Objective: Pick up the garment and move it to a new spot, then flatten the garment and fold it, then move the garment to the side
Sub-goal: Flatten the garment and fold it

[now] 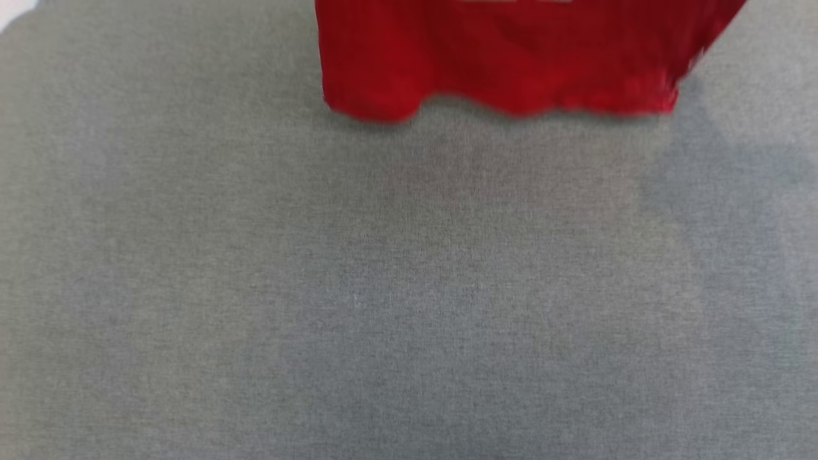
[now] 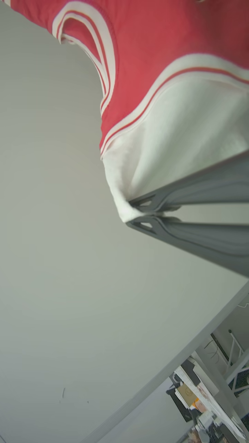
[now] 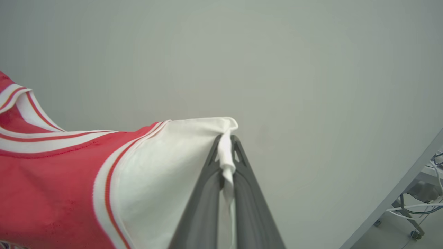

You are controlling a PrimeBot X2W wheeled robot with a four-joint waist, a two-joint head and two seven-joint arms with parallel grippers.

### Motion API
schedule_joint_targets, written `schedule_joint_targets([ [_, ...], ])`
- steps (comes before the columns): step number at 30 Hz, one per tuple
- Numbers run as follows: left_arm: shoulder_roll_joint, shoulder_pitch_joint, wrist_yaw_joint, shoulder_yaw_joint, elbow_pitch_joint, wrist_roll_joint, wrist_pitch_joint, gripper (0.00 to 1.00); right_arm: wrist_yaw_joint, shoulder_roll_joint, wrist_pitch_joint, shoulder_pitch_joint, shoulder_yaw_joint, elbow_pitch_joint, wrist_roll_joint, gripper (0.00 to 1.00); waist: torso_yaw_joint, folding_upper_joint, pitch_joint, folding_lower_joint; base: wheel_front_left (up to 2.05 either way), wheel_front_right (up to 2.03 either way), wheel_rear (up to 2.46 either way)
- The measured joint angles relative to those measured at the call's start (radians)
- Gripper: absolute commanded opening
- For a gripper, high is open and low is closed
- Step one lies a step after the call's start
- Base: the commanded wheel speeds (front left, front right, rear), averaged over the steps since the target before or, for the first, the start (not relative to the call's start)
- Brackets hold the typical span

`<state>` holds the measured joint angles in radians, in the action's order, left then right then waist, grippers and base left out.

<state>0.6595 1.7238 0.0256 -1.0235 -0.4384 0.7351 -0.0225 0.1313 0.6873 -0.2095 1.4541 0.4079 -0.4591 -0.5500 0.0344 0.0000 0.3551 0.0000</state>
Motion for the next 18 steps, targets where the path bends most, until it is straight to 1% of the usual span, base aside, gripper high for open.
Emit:
schedule_joint_targets([
  [6,-0.062,0.148,-0.003,0.035,-0.141,-0.038,0.08,0.0,0.0,-0.054,0.077,0.205,0.013,-0.139,0.085,0.0,-0.006,0.0,0.094,0.0,0.0,0.0,0.0],
  [11,-0.103,0.224,-0.005,0.051,-0.248,-0.063,0.146,0.0,0.0,-0.099,0.151,0.333,0.021,-0.24,0.117,0.0,-0.009,0.0,0.163,0.0001,0.0,0.0,0.0],
  [15,-0.124,0.254,-0.014,0.062,-0.318,-0.065,0.197,0.0,0.0,-0.129,0.197,0.391,0.057,-0.317,0.137,0.0,-0.01,0.0,0.211,0.0001,0.0,0.0,0.0],
  [18,-0.133,0.254,-0.026,0.06,-0.364,-0.065,0.22,0.0,0.0,-0.148,0.226,0.398,0.092,-0.362,0.135,0.0,-0.011,0.0,0.239,0.0001,0.0,0.0,0.0],
])
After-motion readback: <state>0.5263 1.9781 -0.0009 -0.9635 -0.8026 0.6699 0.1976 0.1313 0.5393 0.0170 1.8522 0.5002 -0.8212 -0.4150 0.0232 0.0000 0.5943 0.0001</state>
